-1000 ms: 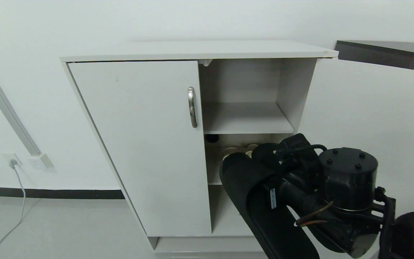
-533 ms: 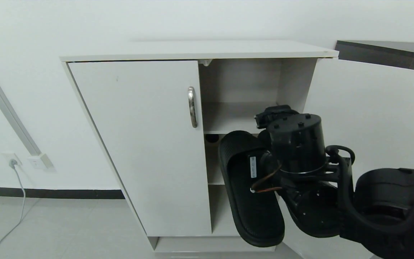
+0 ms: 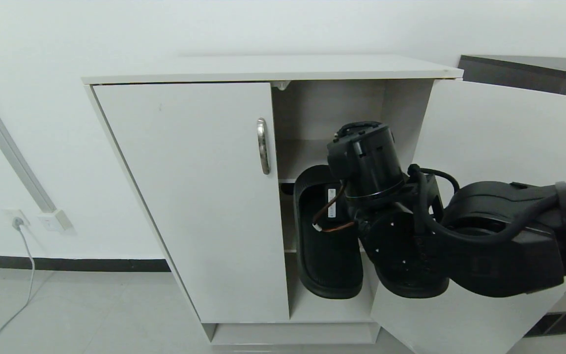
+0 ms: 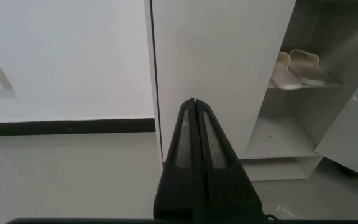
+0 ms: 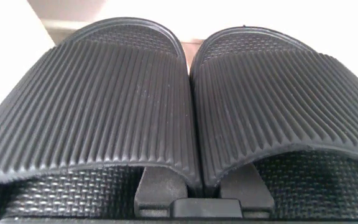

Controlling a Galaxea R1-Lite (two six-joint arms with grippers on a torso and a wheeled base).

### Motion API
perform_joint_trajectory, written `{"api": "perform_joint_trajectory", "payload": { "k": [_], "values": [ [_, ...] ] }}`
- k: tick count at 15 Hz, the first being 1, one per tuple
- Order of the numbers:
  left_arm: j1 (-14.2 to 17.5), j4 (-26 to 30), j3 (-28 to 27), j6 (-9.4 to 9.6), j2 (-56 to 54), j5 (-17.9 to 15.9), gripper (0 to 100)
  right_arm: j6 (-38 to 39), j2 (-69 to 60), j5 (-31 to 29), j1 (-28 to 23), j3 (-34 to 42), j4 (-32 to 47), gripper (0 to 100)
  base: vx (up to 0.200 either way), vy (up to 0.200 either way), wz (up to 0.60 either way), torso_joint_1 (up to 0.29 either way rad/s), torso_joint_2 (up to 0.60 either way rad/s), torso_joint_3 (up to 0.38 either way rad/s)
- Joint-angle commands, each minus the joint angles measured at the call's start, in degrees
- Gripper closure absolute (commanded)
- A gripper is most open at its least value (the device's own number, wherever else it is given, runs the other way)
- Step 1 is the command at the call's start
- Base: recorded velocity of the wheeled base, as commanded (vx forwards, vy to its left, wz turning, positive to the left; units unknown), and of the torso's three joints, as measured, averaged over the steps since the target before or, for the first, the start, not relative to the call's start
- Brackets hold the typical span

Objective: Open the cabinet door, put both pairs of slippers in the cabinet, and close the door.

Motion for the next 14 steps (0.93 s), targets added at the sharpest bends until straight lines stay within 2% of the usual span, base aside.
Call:
{"api": "perform_joint_trajectory", "payload": {
  "k": [1, 8, 14],
  "values": [
    [0.0, 0.0, 0.01, 0.01, -0.01, 0.04, 100, 0.03, 1.21, -0.51, -0.01, -1.17, 0.06, 100, 0.0, 0.0, 0.0, 0.0, 0.0, 0.0],
    [0.0, 0.0, 0.01, 0.01, -0.01, 0.13, 100, 0.03, 2.09, -0.86, -0.53, -1.87, 0.93, 100, 0.0, 0.0, 0.0, 0.0, 0.0, 0.0],
    [0.0, 0.0, 0.01, 0.1, -0.01, 0.04, 100, 0.03, 2.7, -0.86, -1.24, -2.13, 0.85, 100, 0.2, 0.0, 0.0, -0.002, 0.0, 0.004]
  ]
}}
